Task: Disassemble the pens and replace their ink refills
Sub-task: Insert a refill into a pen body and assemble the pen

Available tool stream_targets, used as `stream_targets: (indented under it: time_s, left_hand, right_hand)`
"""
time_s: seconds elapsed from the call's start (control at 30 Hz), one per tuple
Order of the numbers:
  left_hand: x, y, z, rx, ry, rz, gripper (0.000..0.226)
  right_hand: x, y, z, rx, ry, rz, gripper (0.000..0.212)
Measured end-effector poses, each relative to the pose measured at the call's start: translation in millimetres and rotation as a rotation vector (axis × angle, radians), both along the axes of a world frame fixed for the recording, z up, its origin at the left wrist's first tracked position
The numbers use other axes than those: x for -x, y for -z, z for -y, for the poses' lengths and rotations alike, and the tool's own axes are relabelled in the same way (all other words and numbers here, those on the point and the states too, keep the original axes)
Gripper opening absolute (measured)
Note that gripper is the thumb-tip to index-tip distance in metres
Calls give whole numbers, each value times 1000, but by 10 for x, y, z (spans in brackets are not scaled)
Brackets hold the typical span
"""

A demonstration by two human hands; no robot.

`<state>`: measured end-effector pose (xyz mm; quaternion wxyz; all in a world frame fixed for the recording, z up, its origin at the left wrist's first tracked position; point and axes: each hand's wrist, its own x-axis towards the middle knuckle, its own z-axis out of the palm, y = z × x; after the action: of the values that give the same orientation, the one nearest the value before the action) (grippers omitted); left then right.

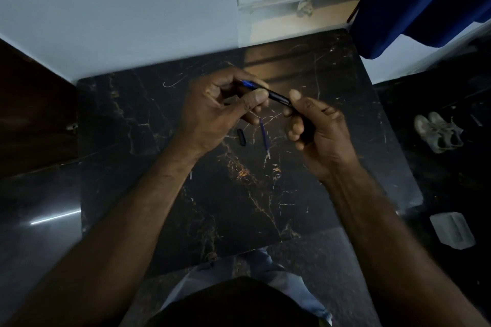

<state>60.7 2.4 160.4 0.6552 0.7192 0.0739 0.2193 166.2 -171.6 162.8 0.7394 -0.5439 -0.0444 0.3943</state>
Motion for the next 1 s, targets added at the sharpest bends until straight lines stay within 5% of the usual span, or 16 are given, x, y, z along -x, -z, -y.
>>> stream_targets:
  time_s: [0.17, 0.3, 0.43, 0.57, 0.67, 0.83, 0.9, 1.0]
  left_hand:
    - [-119, -52, -116, -126, 121, 2, 18]
    - [-156, 111, -153, -109, 115, -4, 20]
    - [-161, 699, -167, 63, -125, -338, 17]
    - [-148, 1424, -24, -231, -343, -798, 18]
    - [-148, 1700, 47, -489, -287, -914, 27]
    - [-202, 1732, 52, -554, -234, -996, 30]
    - [-242, 1653, 46, -455, -212, -994, 29]
    - [-324, 1308, 61, 135, -286, -795, 18]
  right_hand:
    - [-50, 19, 35, -61, -53, -303, 22]
    - [-118, 71, 86, -51, -9, -317, 21]
    - [-147, 176, 182, -21, 119, -150, 10]
    - [-103, 243, 239, 2, 143, -93, 9]
    - [-51, 265, 275, 16, 142, -84, 6]
    - [-16, 241, 292, 29, 162, -85, 9]
    - [-5, 219, 301, 35, 182, -48, 9]
    - [-24, 176, 315, 21, 269, 67, 10]
